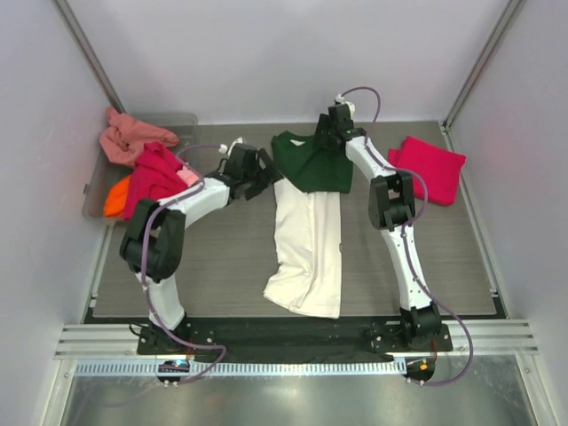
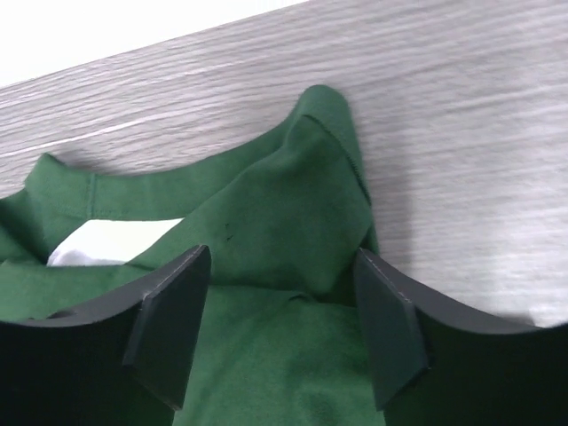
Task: Fold and stack the t-shirts
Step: Fold the tshirt
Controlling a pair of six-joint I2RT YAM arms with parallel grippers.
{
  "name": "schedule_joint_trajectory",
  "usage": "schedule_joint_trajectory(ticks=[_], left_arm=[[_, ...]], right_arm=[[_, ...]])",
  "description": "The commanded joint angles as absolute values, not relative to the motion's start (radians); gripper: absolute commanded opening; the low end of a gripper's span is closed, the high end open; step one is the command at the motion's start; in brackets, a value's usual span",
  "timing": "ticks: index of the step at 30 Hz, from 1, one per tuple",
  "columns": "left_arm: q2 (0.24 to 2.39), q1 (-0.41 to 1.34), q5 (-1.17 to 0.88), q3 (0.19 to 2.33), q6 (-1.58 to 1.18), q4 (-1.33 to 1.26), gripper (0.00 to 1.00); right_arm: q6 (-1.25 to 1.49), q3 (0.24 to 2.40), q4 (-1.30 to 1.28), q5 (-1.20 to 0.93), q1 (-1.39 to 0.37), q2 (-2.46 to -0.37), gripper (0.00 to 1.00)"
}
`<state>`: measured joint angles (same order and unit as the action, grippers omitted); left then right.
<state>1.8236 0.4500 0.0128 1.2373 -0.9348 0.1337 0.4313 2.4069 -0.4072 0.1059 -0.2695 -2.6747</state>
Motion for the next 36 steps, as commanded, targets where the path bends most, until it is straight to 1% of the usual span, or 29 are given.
schedule_joint_trajectory(ticks=[1,3,4,6,7,9,12,13,14,15,17,18,19,20,21,23,24,26,27,28,30,33,34,36], left_arm=[[1.946,0.41,-0.075,1.368,-0.945,-0.056,0.79],[2.008,0.403,-0.077,1.417,-0.95,-0.074,0.75],[2.061,0.4,-0.071,1.464,-0.95,-0.084,0.7],[2.109,0.396,-0.051,1.517,-0.953,-0.077,0.66],[2.161,0.39,-0.048,1.544,-0.957,-0.055,0.61],[2.213,0.384,-0.038,1.627,-0.963,-0.034,0.55],[2.313,0.374,-0.06,1.722,-0.982,-0.032,0.4],[2.338,0.373,-0.07,1.753,-0.982,-0.031,0.28],[2.383,0.371,-0.078,1.779,-0.992,-0.029,0.24],[2.399,0.368,-0.086,1.82,-0.999,-0.029,0.2],[2.422,0.362,-0.077,1.841,-1.005,-0.029,0.13],[2.422,0.357,-0.062,1.841,-1.006,-0.032,0.04],[2.419,0.35,-0.034,1.838,-1.006,-0.035,0.01],[2.418,0.344,-0.023,1.833,-1.009,-0.037,0.0],[2.419,0.338,-0.018,1.829,-1.015,-0.043,0.0],[2.424,0.311,-0.035,1.829,-1.026,-0.069,0.0],[2.427,0.305,-0.043,1.829,-1.034,-0.077,0.04],[2.415,0.288,-0.058,1.809,-1.039,-0.097,0.1],[2.405,0.285,-0.064,1.792,-1.034,-0.106,0.35],[2.378,0.281,-0.075,1.777,-0.996,-0.116,0.56],[2.344,0.285,-0.104,1.779,-0.948,-0.053,0.88],[2.231,0.301,-0.104,1.711,-0.855,-0.015,0.95],[2.154,0.304,-0.088,1.656,-0.821,0.027,0.95],[2.082,0.316,-0.043,1.594,-0.795,0.111,0.95]], right_arm=[[0.399,2.333,-0.41,0.012,-0.249,-2.646,0.77],[0.394,2.283,-0.359,-0.035,-0.247,-2.602,0.8],[0.385,2.272,-0.35,-0.037,-0.245,-2.565,0.8],[0.379,2.261,-0.348,-0.038,-0.247,-2.536,0.8],[0.376,2.255,-0.348,-0.047,-0.247,-2.517,0.8],[0.368,2.224,-0.347,-0.048,-0.247,-2.462,0.8],[0.367,2.151,-0.342,-0.066,-0.245,-2.37,0.8],[0.37,2.122,-0.341,-0.071,-0.244,-2.344,0.8],[0.373,2.085,-0.334,-0.074,-0.244,-2.306,0.8],[0.379,2.0,-0.309,-0.084,-0.245,-2.237,0.8],[0.376,1.91,-0.285,-0.1,-0.245,-2.157,0.8],[0.373,1.826,-0.273,-0.094,-0.245,-2.082,0.81],[0.371,1.784,-0.272,-0.087,-0.245,-2.045,0.81],[0.371,1.743,-0.268,-0.087,-0.245,-2.01,0.81],[0.377,1.659,-0.264,-0.095,-0.244,-1.932,0.81],[0.411,1.565,-0.243,-0.126,-0.255,-1.852,0.81],[0.419,1.467,-0.239,-0.12,-0.264,-1.812,0.81],[0.422,1.375,-0.242,-0.092,-0.287,-1.7,0.81],[0.422,1.289,-0.256,-0.072,-0.313,-1.666,0.81],[0.431,1.249,-0.274,-0.052,-0.327,-1.601,0.8],[0.437,1.151,-0.34,-0.037,-0.359,-1.547,0.77],[0.463,1.018,-0.385,-0.038,-0.393,-1.433,0.75],[0.48,0.99,-0.393,-0.04,-0.414,-1.372,0.73],[0.508,0.919,-0.425,-0.032,-0.44,-1.316,0.72]])
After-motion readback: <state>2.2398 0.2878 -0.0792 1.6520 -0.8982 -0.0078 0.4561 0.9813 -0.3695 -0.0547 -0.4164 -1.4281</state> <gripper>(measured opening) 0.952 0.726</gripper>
